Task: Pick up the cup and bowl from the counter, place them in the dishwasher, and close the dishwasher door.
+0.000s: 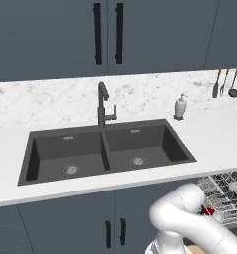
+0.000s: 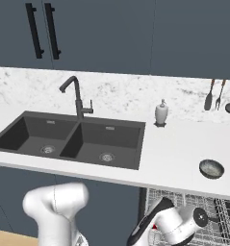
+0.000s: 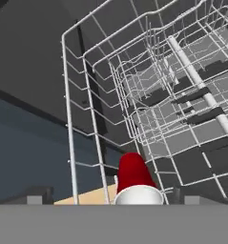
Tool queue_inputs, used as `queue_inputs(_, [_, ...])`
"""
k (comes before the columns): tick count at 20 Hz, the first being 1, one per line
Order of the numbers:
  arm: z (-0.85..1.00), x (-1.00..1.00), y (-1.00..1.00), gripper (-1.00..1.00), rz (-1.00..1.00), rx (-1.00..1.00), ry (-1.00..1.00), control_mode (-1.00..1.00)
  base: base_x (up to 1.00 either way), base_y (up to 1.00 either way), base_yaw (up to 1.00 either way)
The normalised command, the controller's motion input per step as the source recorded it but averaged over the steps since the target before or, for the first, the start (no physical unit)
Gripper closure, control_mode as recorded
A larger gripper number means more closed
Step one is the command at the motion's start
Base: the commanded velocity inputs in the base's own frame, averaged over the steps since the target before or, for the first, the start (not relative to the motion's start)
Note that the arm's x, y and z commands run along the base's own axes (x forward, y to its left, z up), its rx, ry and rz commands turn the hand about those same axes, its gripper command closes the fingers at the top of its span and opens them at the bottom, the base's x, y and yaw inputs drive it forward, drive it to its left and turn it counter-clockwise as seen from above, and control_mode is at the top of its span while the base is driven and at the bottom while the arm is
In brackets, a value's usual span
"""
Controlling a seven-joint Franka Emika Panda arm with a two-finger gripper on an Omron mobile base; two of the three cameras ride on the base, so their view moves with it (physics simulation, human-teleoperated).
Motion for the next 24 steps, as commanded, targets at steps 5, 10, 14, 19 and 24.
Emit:
queue_inputs(5, [1.0, -0.66, 0.0, -1.0, -0.05, -0.13, -0.03, -1.0, 0.0, 0.0, 0.0])
queue_inputs(10, [1.0, -0.22, 0.03, -1.0, 0.0, -0.09, 0.0, -1.0, 0.0, 0.0, 0.0])
queue_inputs(14, [0.97, -0.05, 0.08, -1.0, 0.0, -0.17, -0.02, -1.0, 0.0, 0.0, 0.0])
queue_inputs(19, [0.9, -0.16, 0.08, -1.0, 0.0, -0.24, -0.02, -1.0, 0.0, 0.0, 0.0])
queue_inputs(24, [0.65, -0.01, 0.27, -1.0, 0.0, -0.28, 0.07, -1.0, 0.0, 0.0, 0.0])
